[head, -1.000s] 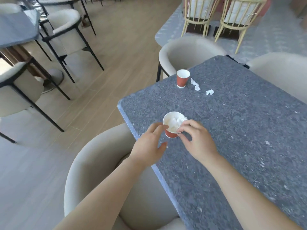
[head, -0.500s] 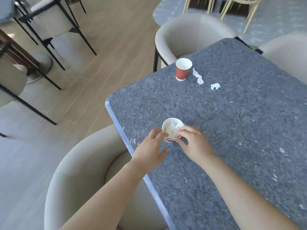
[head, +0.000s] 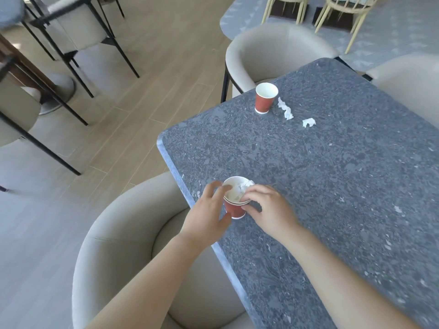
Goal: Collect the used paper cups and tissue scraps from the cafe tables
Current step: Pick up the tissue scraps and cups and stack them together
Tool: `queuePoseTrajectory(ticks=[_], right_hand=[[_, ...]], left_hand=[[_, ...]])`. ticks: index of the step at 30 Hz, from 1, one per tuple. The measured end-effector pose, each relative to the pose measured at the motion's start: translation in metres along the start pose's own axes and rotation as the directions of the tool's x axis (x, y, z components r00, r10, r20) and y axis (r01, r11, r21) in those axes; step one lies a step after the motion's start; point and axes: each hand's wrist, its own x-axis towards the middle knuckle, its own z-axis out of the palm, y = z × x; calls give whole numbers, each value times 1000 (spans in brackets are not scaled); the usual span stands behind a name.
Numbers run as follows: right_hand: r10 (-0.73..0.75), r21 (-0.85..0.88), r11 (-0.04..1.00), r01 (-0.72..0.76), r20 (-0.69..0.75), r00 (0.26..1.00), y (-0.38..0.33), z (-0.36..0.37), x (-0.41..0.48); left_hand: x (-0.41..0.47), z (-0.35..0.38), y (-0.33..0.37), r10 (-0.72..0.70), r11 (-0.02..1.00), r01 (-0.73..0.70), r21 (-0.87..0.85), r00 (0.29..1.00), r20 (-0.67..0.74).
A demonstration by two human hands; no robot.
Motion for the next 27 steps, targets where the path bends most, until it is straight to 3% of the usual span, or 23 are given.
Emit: queuePoseTrajectory(ticks=[10,18,27], right_hand=[[-133,94,987,130,31,991,-114,30,-48],[-242,105,965,241,-8,970,-243,85,-93],[-413,124,908,401,89,906,-384,182,-147]], left_hand=[[-111,-56,-46,-54,987,34,-156,991,-125],[-248,-114,-109,-136,984,94,-153,945,-298],[-403,-169,-192,-203,979,172,-112,890,-409]])
